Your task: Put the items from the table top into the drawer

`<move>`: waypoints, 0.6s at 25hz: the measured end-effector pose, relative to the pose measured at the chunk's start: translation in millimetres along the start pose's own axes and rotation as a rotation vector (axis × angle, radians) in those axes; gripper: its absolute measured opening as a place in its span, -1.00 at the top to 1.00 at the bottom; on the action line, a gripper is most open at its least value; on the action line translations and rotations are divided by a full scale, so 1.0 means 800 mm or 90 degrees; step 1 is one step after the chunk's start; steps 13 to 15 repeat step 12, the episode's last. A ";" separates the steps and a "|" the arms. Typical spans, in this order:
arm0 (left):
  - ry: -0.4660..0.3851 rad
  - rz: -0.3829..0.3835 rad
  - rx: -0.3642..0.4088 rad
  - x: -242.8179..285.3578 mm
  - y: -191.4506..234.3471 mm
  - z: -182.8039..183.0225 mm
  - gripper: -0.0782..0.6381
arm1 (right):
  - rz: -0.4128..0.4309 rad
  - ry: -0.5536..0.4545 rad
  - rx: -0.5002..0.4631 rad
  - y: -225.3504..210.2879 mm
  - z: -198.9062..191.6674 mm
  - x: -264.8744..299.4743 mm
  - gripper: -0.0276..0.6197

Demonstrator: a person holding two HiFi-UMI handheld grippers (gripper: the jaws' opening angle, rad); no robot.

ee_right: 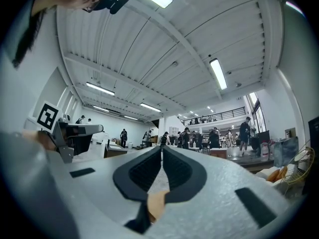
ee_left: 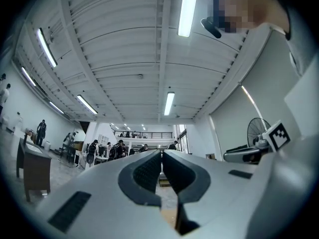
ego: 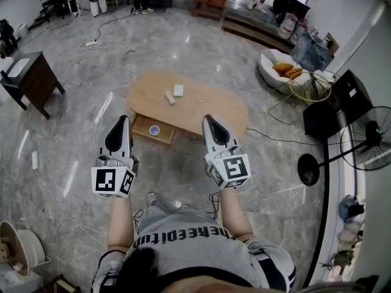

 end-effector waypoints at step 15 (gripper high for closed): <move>-0.010 0.001 -0.006 0.001 -0.005 0.006 0.75 | -0.002 -0.012 0.003 -0.005 0.004 0.003 0.92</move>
Point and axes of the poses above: the fingertips, and each gripper's own axes: x forward along the fingers, y to its left, z out of its top, the point moved 4 cm from there along -x, backward along the fingers, and after that the axes turned 1 degree about x, right-handed, at the moved point
